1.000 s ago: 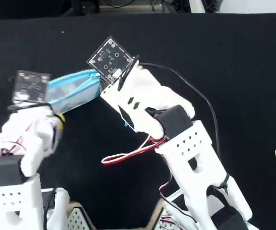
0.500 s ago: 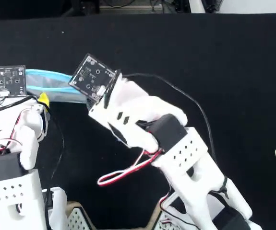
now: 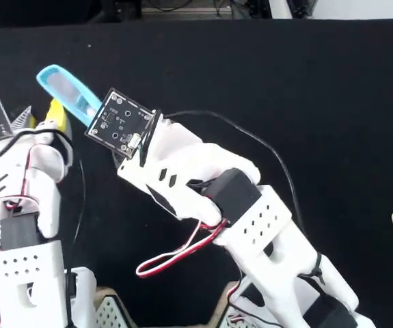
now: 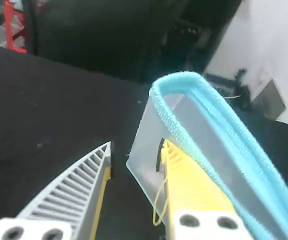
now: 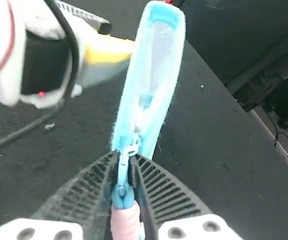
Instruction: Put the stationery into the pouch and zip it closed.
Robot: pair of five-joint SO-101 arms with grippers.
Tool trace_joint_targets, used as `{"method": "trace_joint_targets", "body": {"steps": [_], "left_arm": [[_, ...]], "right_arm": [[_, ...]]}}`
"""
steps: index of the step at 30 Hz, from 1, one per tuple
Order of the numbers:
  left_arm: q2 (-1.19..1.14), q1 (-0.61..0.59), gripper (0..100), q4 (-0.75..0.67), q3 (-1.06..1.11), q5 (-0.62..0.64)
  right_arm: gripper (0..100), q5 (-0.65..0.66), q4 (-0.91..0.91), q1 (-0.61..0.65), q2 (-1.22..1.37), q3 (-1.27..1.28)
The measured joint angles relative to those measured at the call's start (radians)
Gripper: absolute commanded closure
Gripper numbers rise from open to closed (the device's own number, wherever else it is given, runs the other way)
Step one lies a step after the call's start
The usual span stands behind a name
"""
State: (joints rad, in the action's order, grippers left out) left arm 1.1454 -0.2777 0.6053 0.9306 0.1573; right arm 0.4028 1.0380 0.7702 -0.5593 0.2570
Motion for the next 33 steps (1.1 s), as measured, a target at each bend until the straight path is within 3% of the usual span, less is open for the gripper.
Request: {"method": "trace_joint_targets", "body": {"steps": [4, 13, 19, 24, 33], "left_arm": [[0.002, 0.052, 83, 0.032, 0.037, 0.008], [0.118, 0.063, 83, 0.496, -0.035, -0.041], [0.216, 0.175, 81, 0.655, -0.038, -0.127], [0.293, 0.308, 76, 0.64, -0.017, -0.126], [0.423, 0.336, 76, 0.321, 0.267, -0.127]], "right_arm": [[98.7, 0.0, -0.064, -0.011, -0.008, 0.038], [98.7, 0.0, -0.209, -0.075, -0.012, 0.12], [98.7, 0.0, -0.212, -0.075, -0.012, 0.12], [98.7, 0.0, -0.212, -0.075, -0.012, 0.12], [98.7, 0.0, -0.212, -0.075, -0.012, 0.12]]}}
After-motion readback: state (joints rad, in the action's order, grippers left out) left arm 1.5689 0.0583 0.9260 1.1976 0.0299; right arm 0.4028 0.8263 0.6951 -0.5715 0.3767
